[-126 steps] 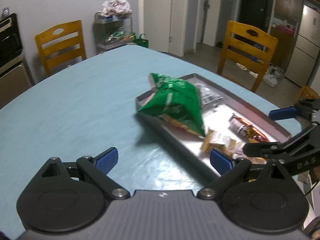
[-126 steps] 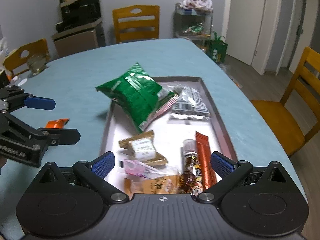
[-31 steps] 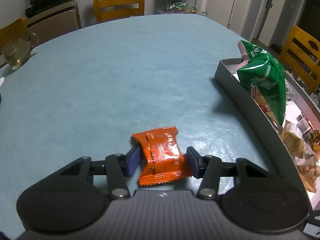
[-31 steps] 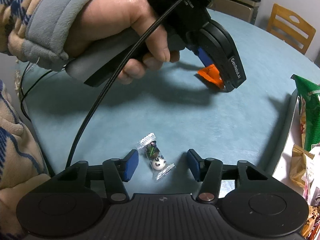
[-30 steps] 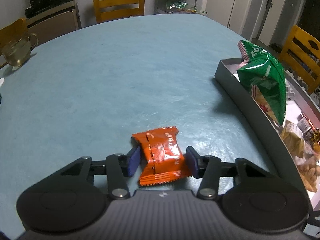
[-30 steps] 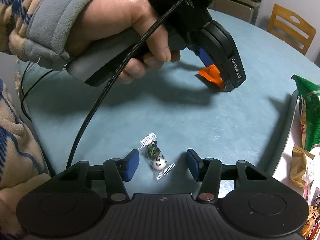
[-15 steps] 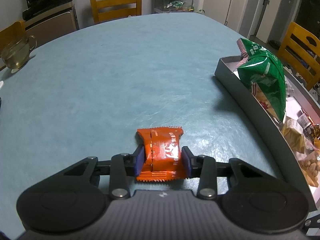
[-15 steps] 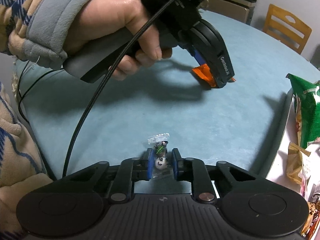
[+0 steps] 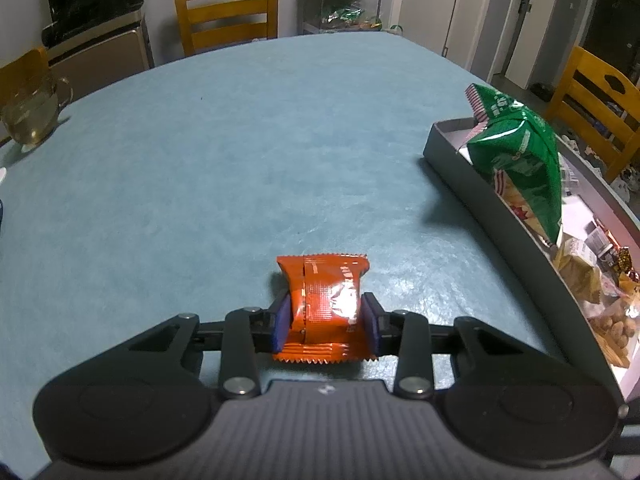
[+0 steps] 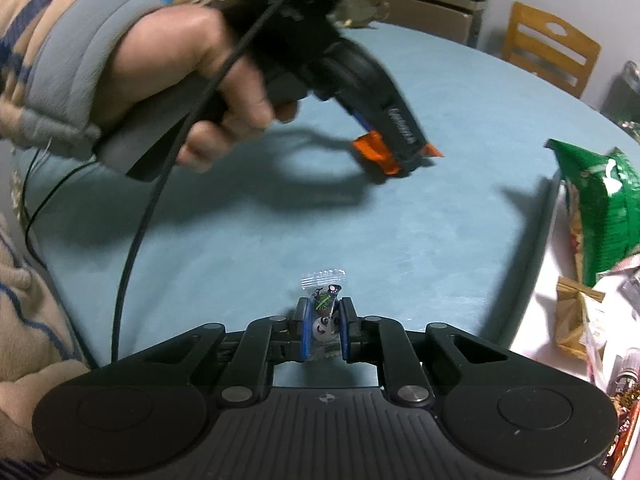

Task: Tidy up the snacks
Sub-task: 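Carry the orange snack pack and small candy over the white tray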

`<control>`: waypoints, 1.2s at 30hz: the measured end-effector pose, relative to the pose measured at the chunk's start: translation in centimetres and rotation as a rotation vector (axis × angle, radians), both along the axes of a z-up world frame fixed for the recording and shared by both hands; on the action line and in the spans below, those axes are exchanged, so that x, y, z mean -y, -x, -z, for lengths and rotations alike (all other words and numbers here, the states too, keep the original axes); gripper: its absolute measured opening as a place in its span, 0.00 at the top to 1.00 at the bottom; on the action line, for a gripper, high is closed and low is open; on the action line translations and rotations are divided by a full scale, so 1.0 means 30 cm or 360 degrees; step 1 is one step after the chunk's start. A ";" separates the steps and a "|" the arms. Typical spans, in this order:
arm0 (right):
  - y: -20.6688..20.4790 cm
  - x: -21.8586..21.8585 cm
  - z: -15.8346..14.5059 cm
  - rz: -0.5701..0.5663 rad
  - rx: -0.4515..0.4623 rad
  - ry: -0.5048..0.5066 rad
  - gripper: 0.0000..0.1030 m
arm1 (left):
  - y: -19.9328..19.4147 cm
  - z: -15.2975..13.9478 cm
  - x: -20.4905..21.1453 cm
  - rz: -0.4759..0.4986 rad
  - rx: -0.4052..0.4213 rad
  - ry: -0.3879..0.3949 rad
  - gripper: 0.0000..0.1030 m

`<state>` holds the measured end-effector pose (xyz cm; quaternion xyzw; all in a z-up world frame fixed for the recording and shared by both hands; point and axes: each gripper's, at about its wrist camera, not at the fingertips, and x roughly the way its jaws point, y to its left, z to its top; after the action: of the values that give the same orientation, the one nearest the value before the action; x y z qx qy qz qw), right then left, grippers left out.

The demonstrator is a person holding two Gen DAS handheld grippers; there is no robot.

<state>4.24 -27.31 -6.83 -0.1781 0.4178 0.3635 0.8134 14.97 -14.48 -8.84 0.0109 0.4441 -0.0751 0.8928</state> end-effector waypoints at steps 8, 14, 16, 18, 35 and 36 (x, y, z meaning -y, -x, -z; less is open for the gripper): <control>-0.035 0.054 -0.030 0.0138 0.0026 -0.0085 0.85 | 0.013 -0.055 0.007 0.0024 0.0057 0.0003 0.67; -0.044 0.093 -0.063 0.0225 0.0059 -0.0136 0.85 | 0.019 -0.105 0.022 0.0047 0.0102 0.0031 0.67; -0.047 0.103 -0.074 0.0249 0.0076 -0.0149 0.85 | 0.021 -0.124 0.029 0.0055 0.0118 0.0040 0.67; -0.050 0.113 -0.087 0.0273 0.0091 -0.0162 0.85 | 0.021 -0.142 0.038 0.0070 0.0129 0.0051 0.67; -0.085 0.290 -0.152 0.0676 0.0159 -0.0278 0.85 | 0.057 -0.222 0.179 0.0315 0.0174 0.0082 0.67; -0.083 0.296 -0.153 0.0688 0.0163 -0.0276 0.85 | 0.058 -0.223 0.188 0.0330 0.0173 0.0084 0.67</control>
<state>6.74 -36.20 -2.24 -0.0320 0.3717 0.2058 0.9047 13.24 -20.12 -2.14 0.0372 0.3895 -0.1779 0.9029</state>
